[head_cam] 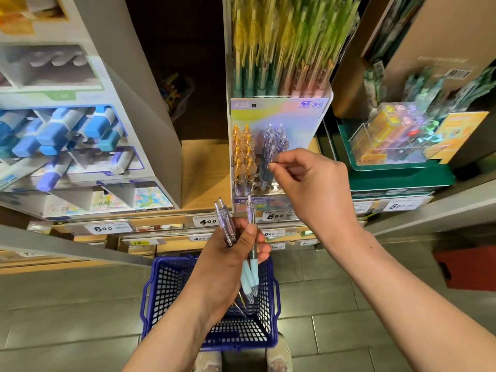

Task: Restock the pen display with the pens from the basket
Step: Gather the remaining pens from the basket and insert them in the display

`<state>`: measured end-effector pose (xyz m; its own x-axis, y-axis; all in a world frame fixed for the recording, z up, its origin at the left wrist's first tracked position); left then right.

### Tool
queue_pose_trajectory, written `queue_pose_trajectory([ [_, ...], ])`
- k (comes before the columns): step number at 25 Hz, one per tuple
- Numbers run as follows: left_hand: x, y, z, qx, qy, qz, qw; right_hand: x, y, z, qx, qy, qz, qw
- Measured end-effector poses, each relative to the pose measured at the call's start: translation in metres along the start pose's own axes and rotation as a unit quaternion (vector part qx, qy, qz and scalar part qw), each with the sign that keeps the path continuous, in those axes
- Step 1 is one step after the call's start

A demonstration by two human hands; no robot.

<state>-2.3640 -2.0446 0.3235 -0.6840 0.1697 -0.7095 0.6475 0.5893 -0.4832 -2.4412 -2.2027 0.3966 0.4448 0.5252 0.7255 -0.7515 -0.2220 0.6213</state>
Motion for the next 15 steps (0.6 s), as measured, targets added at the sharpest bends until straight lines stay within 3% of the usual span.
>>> queue_pose_trajectory([
  [3,-0.003,-0.003,-0.001,0.005,-0.009,0.012,1.000,-0.001,-0.002,-0.002,0.010,0.002,-0.021,1.000],
  [6,-0.006,-0.009,-0.001,0.015,-0.017,0.010,1.000,-0.008,-0.002,-0.022,0.071,-0.088,0.007,0.994],
  [10,-0.006,-0.012,0.002,0.026,-0.026,0.043,0.998,-0.011,-0.015,-0.054,0.220,-0.245,0.211,0.920],
  [15,-0.004,-0.008,0.007,0.018,-0.016,0.040,0.999,-0.011,-0.007,-0.052,0.190,-0.252,0.218,0.924],
])
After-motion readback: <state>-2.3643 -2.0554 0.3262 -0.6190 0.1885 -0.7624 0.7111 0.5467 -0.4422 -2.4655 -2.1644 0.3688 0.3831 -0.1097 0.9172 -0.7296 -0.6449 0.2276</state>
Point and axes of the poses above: each hand's wrist, its own z-axis towards the middle knuckle, its own y-axis out of the back of the hand, x = y × z, the point moved 5 cm from there along z, towards the middle knuckle, and after that the axes turned 1 degree about x, right-handed, at the moved point
